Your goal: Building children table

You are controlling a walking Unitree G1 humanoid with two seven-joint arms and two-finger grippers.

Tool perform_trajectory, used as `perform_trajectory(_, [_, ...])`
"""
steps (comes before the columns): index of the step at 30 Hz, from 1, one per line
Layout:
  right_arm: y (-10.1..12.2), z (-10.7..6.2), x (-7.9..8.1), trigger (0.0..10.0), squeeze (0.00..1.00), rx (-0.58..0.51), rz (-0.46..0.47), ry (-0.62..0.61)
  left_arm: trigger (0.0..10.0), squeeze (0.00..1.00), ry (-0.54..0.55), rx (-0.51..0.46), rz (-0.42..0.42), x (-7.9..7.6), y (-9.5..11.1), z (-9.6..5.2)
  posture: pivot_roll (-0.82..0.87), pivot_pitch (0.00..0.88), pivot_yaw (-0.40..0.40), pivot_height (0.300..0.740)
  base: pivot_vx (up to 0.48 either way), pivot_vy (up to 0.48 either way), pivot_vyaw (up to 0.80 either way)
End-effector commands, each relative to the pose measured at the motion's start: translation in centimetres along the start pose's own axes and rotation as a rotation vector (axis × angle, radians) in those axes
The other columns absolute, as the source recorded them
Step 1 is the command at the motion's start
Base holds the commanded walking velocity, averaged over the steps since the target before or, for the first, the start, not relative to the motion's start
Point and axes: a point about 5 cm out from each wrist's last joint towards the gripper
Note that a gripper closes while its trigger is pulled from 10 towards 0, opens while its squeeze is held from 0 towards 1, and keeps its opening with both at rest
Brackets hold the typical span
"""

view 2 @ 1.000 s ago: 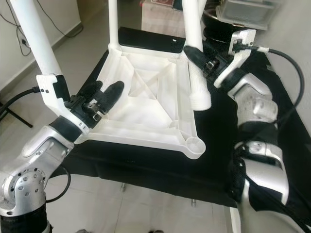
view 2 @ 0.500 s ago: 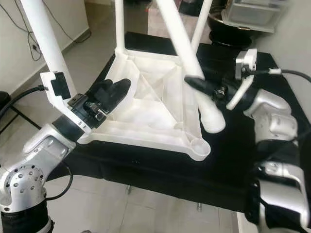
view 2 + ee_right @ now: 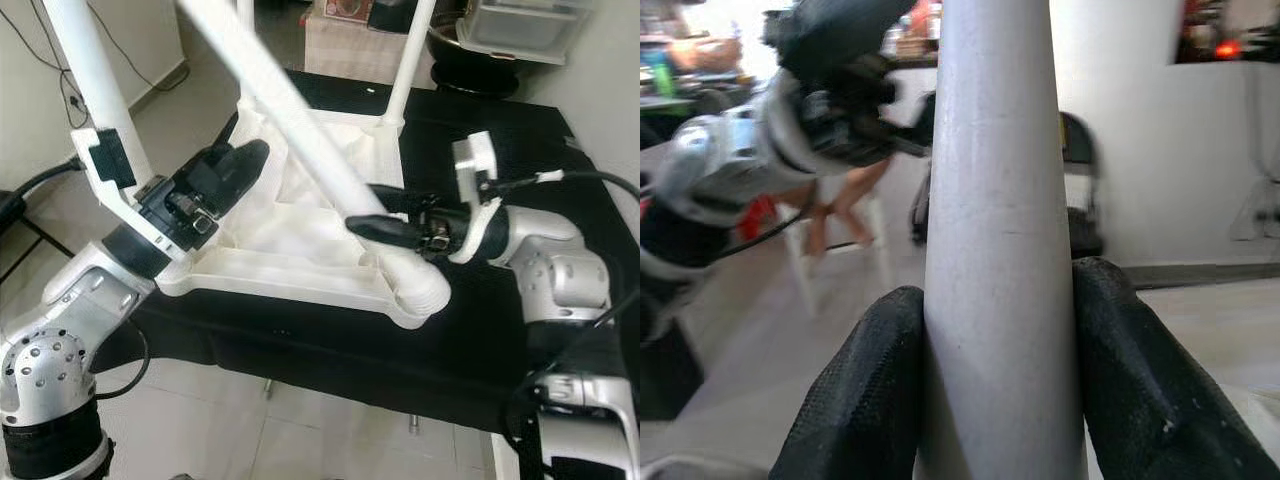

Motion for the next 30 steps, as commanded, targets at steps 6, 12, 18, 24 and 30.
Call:
perform_trajectory(6, [0.7,1.4,1.3,10.0,0.00,-0.009,-0.006,0.109,10.0,1.00,-0.002,-0.003,-0.010,-0.1,0.1,0.1,-0.01,0.090,-0.038,0.740,0.000,0.000,0.00])
perform_trajectory(12, [0.8,1.9,1.6,10.0,0.00,0.011,-0.008,0.127,10.0,0.18,-0.030,0.001,-0.016,-0.5,0.2,0.1,-0.01,0.096,-0.041,0.740,0.000,0.000,0.00])
perform_trajectory(18, [0.9,2.1,1.7,10.0,0.00,0.027,-0.010,0.122,10.0,0.00,-0.068,0.012,-0.024,-1.0,0.1,0.0,-0.01,0.099,-0.045,0.740,0.000,0.000,0.00])
perform_trajectory(24, [1.0,2.1,1.7,10.0,0.00,0.030,-0.010,0.114,10.0,0.00,-0.082,0.016,-0.032,-1.2,0.1,0.0,-0.01,0.101,-0.046,0.740,0.000,0.000,0.00])
perform_trajectory(30, [1.1,2.1,1.5,10.0,0.00,0.028,-0.009,0.103,10.0,0.00,-0.110,0.034,-0.035,-1.5,0.0,-0.1,-0.01,0.101,-0.047,0.740,0.000,0.000,0.00])
Point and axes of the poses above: a point about 5 cm out from each wrist's last joint towards the gripper, its own z axis pointing out of the wrist towards the gripper, its own y axis along the axis of the wrist's last joint, x = y × z, and after that the axes turned 9 degrees about -z, right-handed
